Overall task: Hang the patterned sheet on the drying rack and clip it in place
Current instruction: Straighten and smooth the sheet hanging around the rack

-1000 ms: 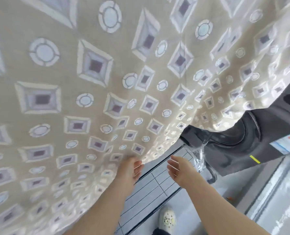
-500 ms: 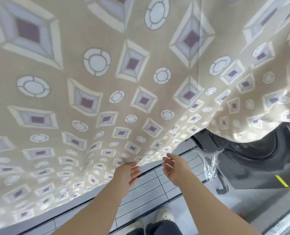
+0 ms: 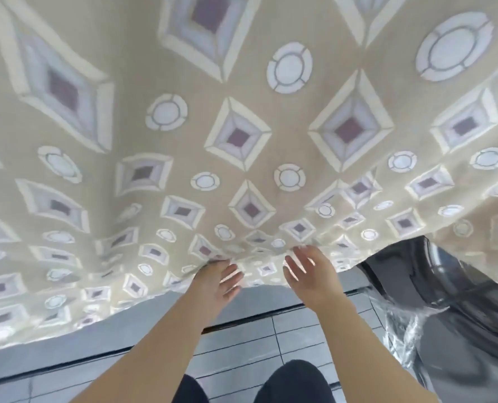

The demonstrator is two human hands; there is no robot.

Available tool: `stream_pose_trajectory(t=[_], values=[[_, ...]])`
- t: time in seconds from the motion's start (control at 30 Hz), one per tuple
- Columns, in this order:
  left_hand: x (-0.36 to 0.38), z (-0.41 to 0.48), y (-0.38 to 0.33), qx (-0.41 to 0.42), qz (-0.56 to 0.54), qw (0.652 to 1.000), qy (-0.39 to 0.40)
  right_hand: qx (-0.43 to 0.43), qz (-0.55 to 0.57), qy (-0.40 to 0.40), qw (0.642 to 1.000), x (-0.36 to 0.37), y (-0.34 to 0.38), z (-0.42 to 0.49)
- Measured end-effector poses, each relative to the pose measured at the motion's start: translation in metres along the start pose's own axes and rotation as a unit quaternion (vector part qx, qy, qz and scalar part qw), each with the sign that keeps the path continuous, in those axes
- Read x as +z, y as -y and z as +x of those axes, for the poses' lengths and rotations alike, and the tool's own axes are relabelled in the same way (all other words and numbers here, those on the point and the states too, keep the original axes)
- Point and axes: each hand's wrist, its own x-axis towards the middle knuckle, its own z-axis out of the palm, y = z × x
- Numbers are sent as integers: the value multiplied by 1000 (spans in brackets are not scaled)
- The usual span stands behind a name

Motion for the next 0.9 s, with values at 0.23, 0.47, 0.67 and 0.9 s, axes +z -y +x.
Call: stream_pose_trajectory(t=[0.23,0.47,0.67,0.9], values=[[-7,71,4,89,-151,982,67,-138,14,148,979,-1,0,67],[-12,97,10,197,-241,935,169,-258,-42,151,953,-1,-12,100],[-12,108,24,280,-159,933,160,-304,-80,199,928,-13,-2,105],[-22,111,36,314,-107,938,101,-379,-176,94,904,-32,-14,95]])
